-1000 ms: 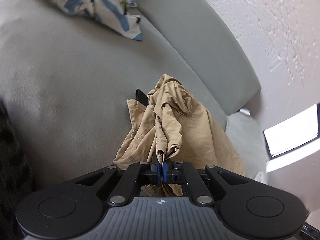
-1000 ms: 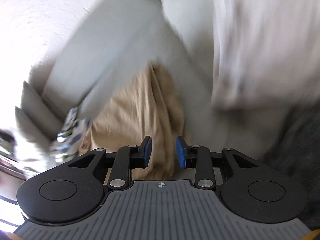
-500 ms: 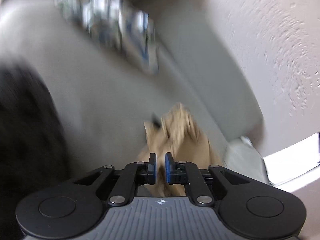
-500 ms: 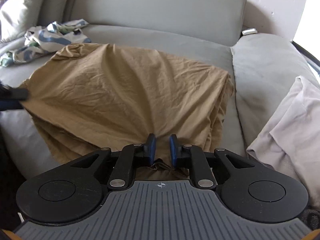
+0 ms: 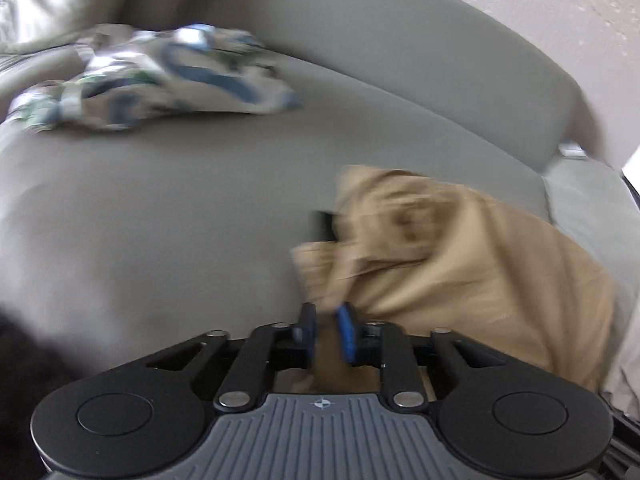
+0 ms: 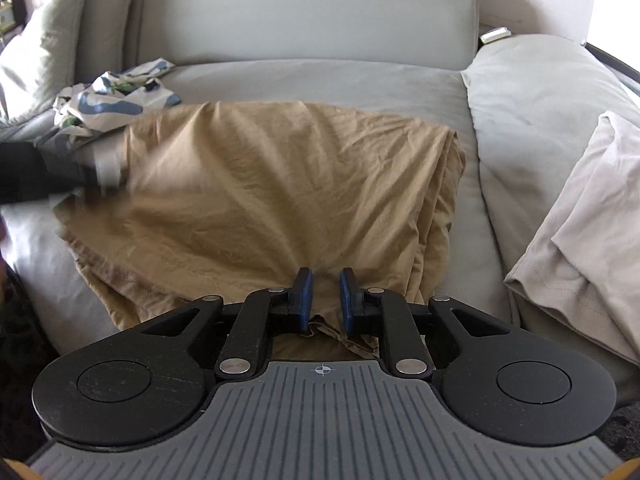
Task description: Fold clothes
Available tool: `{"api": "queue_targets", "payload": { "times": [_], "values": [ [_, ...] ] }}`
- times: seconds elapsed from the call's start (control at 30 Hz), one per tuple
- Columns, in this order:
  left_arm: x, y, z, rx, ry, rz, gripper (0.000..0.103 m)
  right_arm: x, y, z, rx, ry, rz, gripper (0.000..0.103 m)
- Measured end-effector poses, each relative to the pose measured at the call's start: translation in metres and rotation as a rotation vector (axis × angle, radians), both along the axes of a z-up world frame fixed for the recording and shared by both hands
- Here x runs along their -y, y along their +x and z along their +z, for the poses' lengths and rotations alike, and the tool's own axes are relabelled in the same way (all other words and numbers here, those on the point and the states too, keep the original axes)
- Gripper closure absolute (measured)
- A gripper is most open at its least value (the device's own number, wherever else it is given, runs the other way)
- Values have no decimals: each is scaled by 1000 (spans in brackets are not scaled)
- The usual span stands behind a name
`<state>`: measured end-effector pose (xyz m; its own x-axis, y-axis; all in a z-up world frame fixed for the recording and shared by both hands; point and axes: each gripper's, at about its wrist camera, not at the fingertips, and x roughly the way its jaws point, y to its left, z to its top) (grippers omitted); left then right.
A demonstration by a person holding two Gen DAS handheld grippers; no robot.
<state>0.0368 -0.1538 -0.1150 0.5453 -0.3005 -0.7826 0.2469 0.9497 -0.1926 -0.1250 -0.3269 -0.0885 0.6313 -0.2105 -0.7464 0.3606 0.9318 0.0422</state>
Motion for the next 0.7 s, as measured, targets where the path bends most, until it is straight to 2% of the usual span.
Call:
{"api": "queue_targets", "payload": {
  "times": [0.07, 0.1, 0.13, 0.2, 0.3, 0.37, 0.43, 0.47, 0.5, 0.57, 0.6, 0.7],
  "values": [
    [-18, -7, 14, 15, -46, 45, 99, 0, 3, -1, 3, 5, -3, 83],
    [-24, -12, 23, 53, -68, 55, 99, 1, 4, -1, 2, 9, -5, 83],
    [-24, -16, 34, 126, -74, 44, 99, 1, 4, -1, 0, 14, -8, 83],
    [-14, -28, 51, 277, -81, -22, 98, 2, 6, -2, -3, 18, -11, 83],
    [20, -39, 58, 363, -82, -208, 91, 1, 5, -1, -4, 19, -10, 83],
    [45, -44, 39, 359, -6, -323, 82, 2, 4, -2, 1, 23, -11, 83],
    [62, -38, 7, 271, 96, -377, 84, 2, 2, 0, 7, 29, -9, 83],
    [61, -36, -6, 244, 91, -376, 84, 3, 1, 2, 9, 34, -7, 83],
    [58, -36, -10, 261, 76, -379, 84, 4, 0, 5, 12, 40, -5, 83],
    [57, -38, -6, 270, 82, -395, 84, 5, -2, 10, 17, 51, 0, 83],
    [55, -37, -5, 262, 73, -391, 84, 12, -6, 18, 36, 101, -16, 80],
    [51, -36, -9, 265, 51, -379, 84, 50, -25, 47, 191, 310, -129, 78]
  ]
}}
